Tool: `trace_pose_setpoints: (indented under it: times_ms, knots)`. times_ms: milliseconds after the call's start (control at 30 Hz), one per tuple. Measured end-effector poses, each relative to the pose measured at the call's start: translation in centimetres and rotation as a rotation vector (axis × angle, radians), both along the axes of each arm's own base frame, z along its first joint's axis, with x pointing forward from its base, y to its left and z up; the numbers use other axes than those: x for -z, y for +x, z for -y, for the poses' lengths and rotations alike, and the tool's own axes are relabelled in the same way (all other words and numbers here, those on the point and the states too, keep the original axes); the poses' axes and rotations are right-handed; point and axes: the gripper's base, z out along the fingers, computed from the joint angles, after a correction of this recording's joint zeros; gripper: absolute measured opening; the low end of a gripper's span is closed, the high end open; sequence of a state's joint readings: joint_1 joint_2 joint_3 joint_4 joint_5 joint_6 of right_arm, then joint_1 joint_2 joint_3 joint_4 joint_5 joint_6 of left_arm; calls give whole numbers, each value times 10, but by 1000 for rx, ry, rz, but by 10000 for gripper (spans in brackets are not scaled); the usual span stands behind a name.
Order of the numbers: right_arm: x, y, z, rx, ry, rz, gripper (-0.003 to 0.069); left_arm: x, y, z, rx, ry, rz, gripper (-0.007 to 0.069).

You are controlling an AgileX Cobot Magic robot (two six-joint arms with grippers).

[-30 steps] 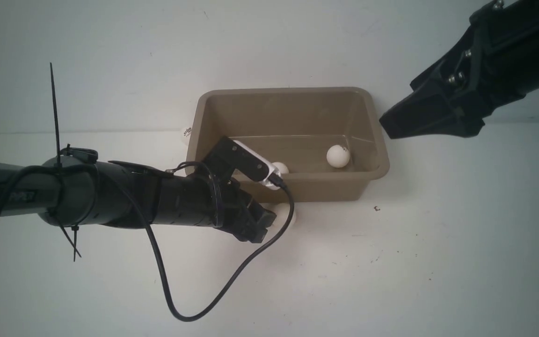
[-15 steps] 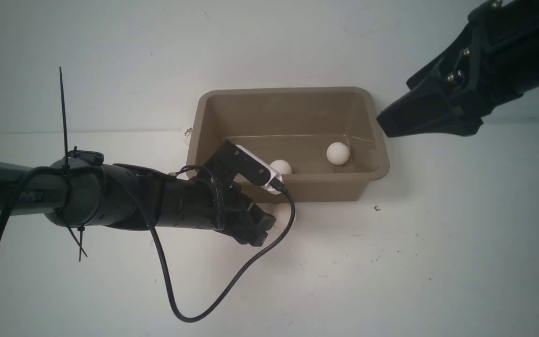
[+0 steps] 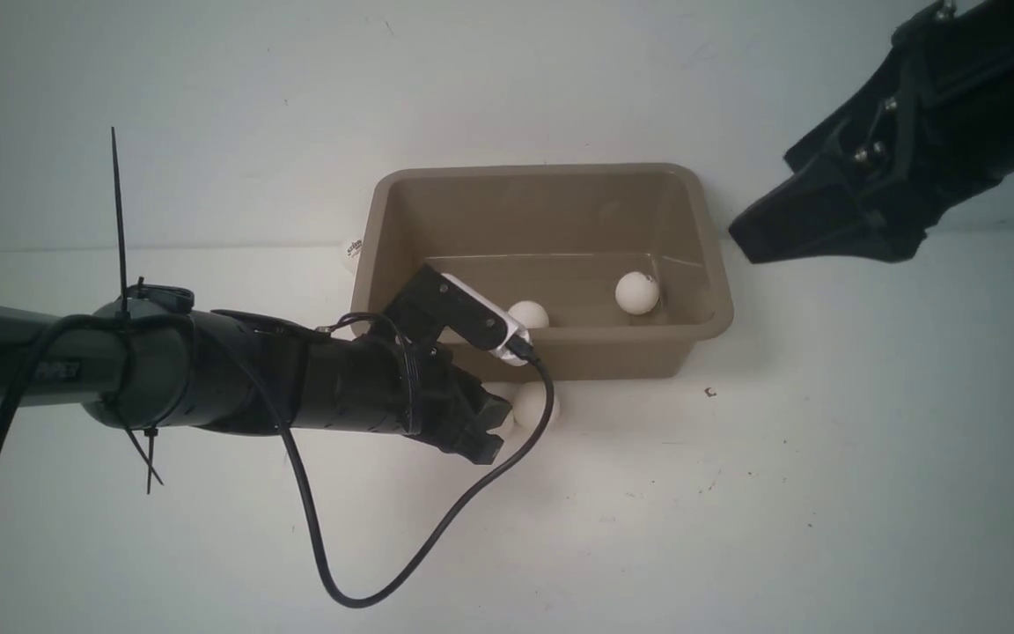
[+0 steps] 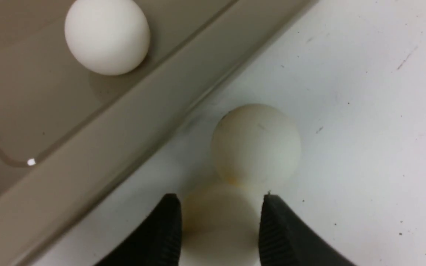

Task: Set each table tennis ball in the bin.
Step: Use the left arm to clamp the table tennis ball closest to it

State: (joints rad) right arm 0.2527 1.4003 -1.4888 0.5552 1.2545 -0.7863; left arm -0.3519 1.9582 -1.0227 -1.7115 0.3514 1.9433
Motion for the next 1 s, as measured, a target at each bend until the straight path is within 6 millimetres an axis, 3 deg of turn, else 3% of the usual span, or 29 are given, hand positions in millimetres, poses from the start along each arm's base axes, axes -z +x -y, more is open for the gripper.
trace_pose_setpoints:
  times_ms: [133, 300, 367, 500, 1000]
  knots:
    - [-4, -4, 3, 9, -18, 21, 590, 2, -3, 1, 15, -18, -35, 272]
    - [-5, -5, 4, 10, -24, 26, 590, 9, -9, 1, 40, 2, -87, 352]
    - [-5, -5, 4, 10, -24, 26, 589, 1, -10, 0, 39, -4, -79, 410]
    - [-5, -5, 4, 10, -23, 25, 589, -6, -10, 1, 39, -11, -65, 442]
    - [-5, -5, 4, 10, -23, 25, 589, -7, -13, 5, 90, -43, -75, 450]
